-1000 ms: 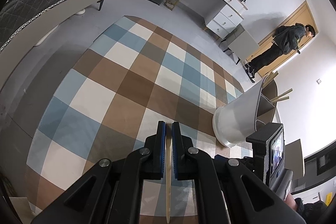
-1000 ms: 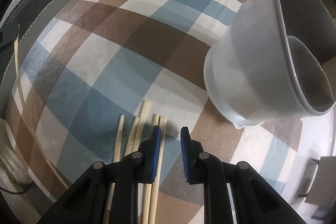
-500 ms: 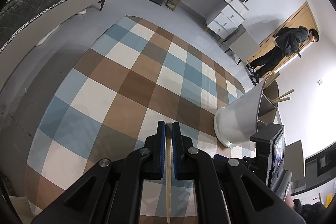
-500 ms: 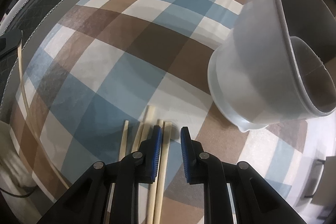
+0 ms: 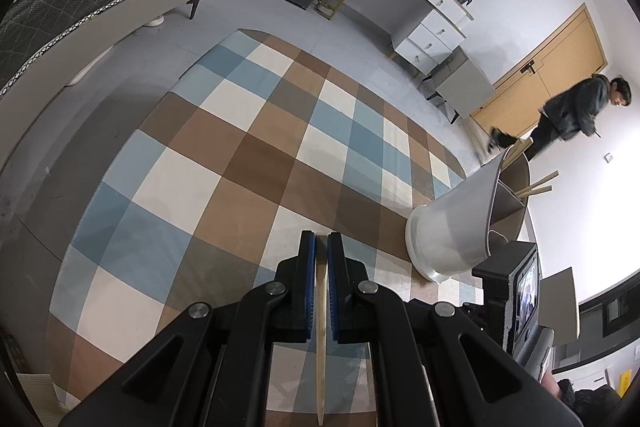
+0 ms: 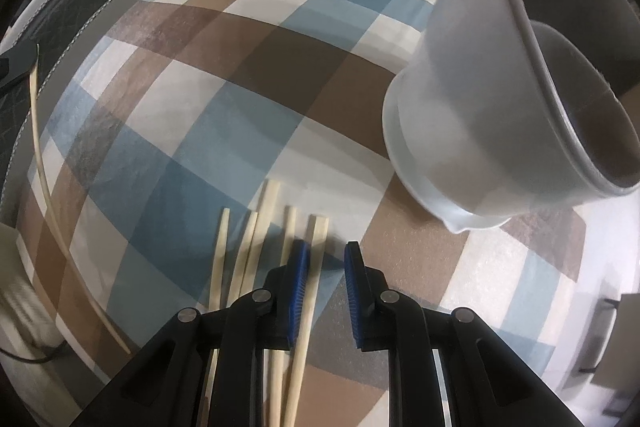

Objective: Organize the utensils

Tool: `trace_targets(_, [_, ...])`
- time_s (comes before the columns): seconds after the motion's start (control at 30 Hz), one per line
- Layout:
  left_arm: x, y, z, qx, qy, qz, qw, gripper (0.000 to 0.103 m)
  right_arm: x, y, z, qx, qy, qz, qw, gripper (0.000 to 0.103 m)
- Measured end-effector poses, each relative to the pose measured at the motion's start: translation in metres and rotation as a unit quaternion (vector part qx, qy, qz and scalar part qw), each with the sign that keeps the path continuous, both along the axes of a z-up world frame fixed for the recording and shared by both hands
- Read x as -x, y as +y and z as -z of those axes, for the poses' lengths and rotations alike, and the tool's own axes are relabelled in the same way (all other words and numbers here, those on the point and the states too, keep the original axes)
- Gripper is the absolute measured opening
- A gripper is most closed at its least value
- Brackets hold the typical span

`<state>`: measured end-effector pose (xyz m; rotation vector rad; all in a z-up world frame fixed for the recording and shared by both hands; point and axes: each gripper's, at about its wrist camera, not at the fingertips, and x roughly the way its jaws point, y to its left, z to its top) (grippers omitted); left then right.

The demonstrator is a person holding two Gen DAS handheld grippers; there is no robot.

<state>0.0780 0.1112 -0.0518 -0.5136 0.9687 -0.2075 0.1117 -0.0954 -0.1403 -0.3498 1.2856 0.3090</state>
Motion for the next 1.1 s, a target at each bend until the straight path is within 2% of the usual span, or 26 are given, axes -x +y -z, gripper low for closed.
trace_targets(0.13, [0.000,-0.001,0.000,0.000,0.002,0.001,1.0000,0.002,0.000,0.014,0.001,0.009,-0.012,-0.007,1.000,0.017])
trace_targets(0.2, [-0.001,-0.001,0.001,-0.003,0.003,0.003,1.0000,0.002,0.001,0.017,0.000,-0.001,-0.011,-0.008,1.000,0.007])
trace_targets(0.27, [-0.001,-0.002,0.000,-0.004,0.004,0.007,1.0000,0.002,0.003,0.016,-0.001,-0.006,-0.020,-0.003,1.000,0.006])
trace_targets(0.43, [0.004,-0.010,-0.004,-0.019,-0.001,0.029,0.9994,0.002,0.023,-0.005,-0.016,-0.059,-0.053,0.031,0.996,0.005])
trace_targets(0.53, [0.012,-0.023,-0.012,-0.044,-0.014,0.053,0.9975,0.002,0.046,-0.033,-0.044,-0.108,-0.106,0.061,0.987,0.005])
trace_targets(0.63, [0.018,-0.034,-0.018,-0.051,-0.014,0.072,0.9960,0.002,0.069,-0.054,-0.068,-0.140,-0.152,0.084,0.975,0.005])
trace_targets(0.8, [0.029,-0.054,-0.033,-0.073,-0.022,0.097,0.9924,0.002,0.100,-0.092,-0.103,-0.194,-0.220,0.134,0.946,0.005])
trace_targets(0.93, [0.036,-0.074,-0.045,-0.106,-0.031,0.123,0.9863,0.002,0.107,-0.090,-0.115,-0.212,-0.247,0.147,0.934,0.005])
trace_targets(1.1, [0.041,-0.096,-0.058,-0.128,-0.034,0.153,0.9794,0.001,0.120,-0.100,-0.125,-0.235,-0.266,0.157,0.922,0.005])
